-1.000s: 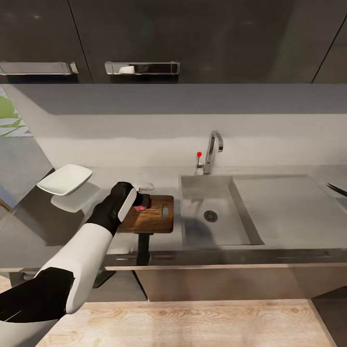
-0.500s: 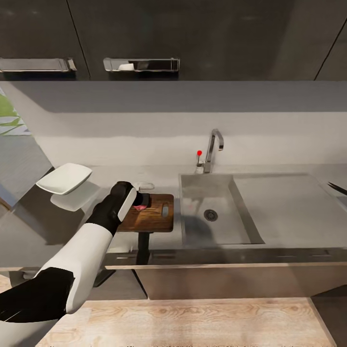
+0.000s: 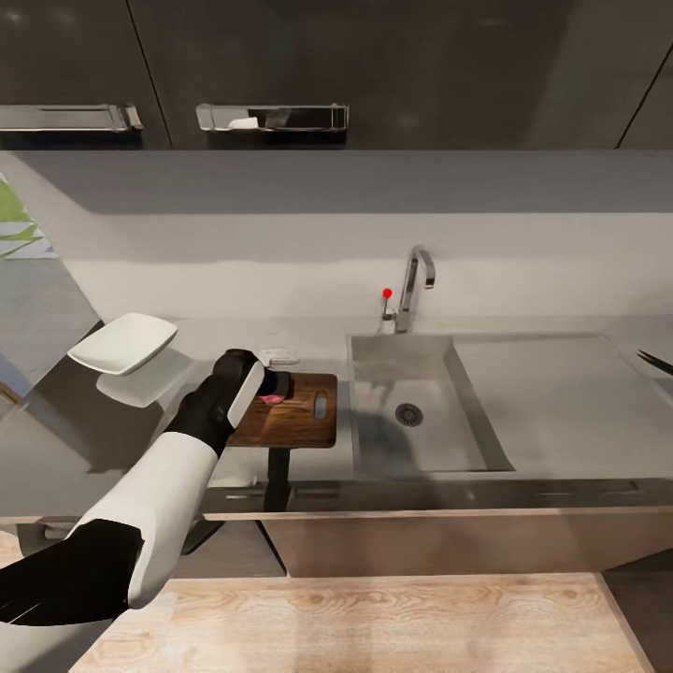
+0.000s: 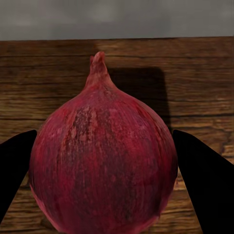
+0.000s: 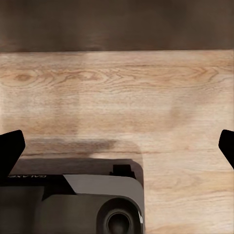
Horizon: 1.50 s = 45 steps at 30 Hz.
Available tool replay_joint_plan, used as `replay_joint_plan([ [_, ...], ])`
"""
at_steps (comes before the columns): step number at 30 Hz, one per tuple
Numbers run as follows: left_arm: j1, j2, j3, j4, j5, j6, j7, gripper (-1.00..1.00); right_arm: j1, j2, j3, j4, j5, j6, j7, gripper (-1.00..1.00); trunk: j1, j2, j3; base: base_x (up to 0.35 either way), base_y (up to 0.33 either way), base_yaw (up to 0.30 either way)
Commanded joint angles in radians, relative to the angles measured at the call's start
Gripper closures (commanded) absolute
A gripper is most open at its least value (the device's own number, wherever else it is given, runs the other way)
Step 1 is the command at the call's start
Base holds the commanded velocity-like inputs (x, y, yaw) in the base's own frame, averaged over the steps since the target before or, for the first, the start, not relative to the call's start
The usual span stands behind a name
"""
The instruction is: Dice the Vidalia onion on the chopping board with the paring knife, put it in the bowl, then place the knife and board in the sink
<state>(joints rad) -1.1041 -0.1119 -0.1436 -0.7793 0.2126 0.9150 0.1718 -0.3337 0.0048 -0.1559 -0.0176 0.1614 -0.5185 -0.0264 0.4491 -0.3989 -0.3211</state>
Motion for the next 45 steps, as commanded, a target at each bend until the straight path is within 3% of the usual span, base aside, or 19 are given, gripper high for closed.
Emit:
replay_joint_plan([
  [1,0.0,0.001,-0.002,0.034,0.004,0.004,0.009,1.0,-0.001,0.0,-0.009,0.001,0.01,-0.003,-0.003,-1.0,0.001,-0.001,-0.002,0.0,0.0,0.0],
  [45,0.0,0.0,-0.002,0.025,0.004,0.004,0.009,1.0,-0.001,0.0,-0.01,0.001,0.01,-0.003,-0.003,-1.0,0.001,-0.001,0.028,0.0,0.0,0.0],
])
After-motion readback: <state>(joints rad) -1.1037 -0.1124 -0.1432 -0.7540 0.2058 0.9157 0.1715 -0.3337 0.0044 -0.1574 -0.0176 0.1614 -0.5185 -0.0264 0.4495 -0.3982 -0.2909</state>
